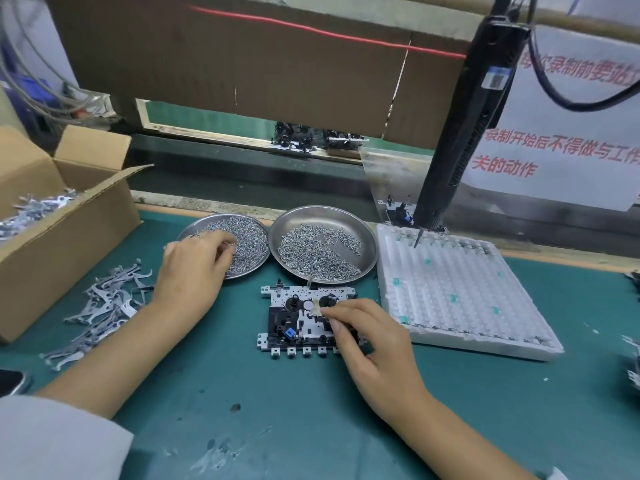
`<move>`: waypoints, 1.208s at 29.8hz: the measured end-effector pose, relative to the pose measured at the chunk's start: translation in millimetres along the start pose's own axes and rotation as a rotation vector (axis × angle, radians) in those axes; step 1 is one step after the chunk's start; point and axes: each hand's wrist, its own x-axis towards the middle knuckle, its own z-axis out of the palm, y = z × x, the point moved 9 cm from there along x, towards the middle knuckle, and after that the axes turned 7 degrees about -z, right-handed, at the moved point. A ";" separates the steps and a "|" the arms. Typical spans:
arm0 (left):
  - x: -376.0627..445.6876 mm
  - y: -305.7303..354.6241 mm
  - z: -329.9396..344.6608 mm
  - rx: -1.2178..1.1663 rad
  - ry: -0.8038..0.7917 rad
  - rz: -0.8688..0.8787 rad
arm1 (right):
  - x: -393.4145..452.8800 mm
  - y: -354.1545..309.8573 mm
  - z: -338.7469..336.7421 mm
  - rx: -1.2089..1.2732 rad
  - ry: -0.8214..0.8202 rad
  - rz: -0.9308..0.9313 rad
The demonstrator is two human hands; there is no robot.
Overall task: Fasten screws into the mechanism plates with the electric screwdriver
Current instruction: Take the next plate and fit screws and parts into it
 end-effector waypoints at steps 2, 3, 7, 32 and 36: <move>-0.4 -2.6 0.4 -0.003 -0.007 -0.015 | 0.3 -0.6 0.3 0.005 0.002 0.000; -0.5 -2.4 0.3 0.009 -0.003 -0.013 | 0.4 -0.6 0.0 0.008 0.006 0.001; -3.0 0.5 1.7 0.026 0.007 -0.006 | -0.3 0.2 0.3 0.010 0.004 0.009; -44.1 30.6 -4.5 -0.785 -0.034 -0.078 | 87.6 70.2 13.4 -0.453 -0.219 0.363; -50.6 34.6 -0.7 -0.848 -0.058 -0.078 | 88.7 67.0 4.1 -0.297 -0.098 0.353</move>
